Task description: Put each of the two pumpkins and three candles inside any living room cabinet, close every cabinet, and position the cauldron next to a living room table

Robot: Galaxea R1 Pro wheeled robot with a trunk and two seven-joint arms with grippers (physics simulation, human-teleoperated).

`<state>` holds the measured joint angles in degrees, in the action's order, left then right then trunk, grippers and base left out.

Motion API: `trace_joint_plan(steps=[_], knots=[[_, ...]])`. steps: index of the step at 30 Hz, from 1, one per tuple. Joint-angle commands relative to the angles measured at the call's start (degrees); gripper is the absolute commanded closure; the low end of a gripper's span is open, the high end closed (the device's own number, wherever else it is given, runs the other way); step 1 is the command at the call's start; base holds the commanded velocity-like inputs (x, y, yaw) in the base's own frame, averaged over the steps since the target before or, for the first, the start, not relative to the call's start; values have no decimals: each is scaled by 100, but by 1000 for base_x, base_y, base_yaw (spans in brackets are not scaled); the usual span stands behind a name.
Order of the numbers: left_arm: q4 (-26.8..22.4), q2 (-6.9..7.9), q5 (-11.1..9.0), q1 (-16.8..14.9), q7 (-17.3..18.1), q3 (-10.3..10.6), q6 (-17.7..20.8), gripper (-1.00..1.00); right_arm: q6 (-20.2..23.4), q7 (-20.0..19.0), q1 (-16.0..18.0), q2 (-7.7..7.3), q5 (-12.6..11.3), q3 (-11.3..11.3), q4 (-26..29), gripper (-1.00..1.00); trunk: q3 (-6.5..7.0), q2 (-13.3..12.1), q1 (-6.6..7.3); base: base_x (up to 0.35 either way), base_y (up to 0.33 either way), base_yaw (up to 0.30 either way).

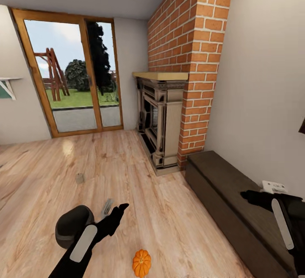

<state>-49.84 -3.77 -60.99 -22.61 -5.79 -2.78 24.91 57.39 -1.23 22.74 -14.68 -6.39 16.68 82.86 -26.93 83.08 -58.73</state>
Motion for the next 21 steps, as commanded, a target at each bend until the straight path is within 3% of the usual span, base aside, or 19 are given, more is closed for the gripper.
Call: trace_joint_plan(steps=[1,9,12,18,21], knots=[[8,2,-1,0,3,5,-14,-100,0,0,0,0,1,-1,0,-100,0,0,0,0,0,-299],[36,-28,16,-20,-49,34,-60,-100,2,0,-6,1,11,-9,-10,-100,0,0,0,0,0,-299],[23,-57,456,-28,-143,-8,-62,-100,8,0,-7,2,11,-28,-51,-100,0,0,0,0,0,-299],[41,-20,-6,-17,-137,-227,-42,-100,9,0,-85,1,10,-13,124,-100,0,0,0,0,0,-299],[44,-10,-106,-16,-128,-243,-40,-100,13,0,-188,7,6,-8,266,-100,0,0,0,0,0,-299]])
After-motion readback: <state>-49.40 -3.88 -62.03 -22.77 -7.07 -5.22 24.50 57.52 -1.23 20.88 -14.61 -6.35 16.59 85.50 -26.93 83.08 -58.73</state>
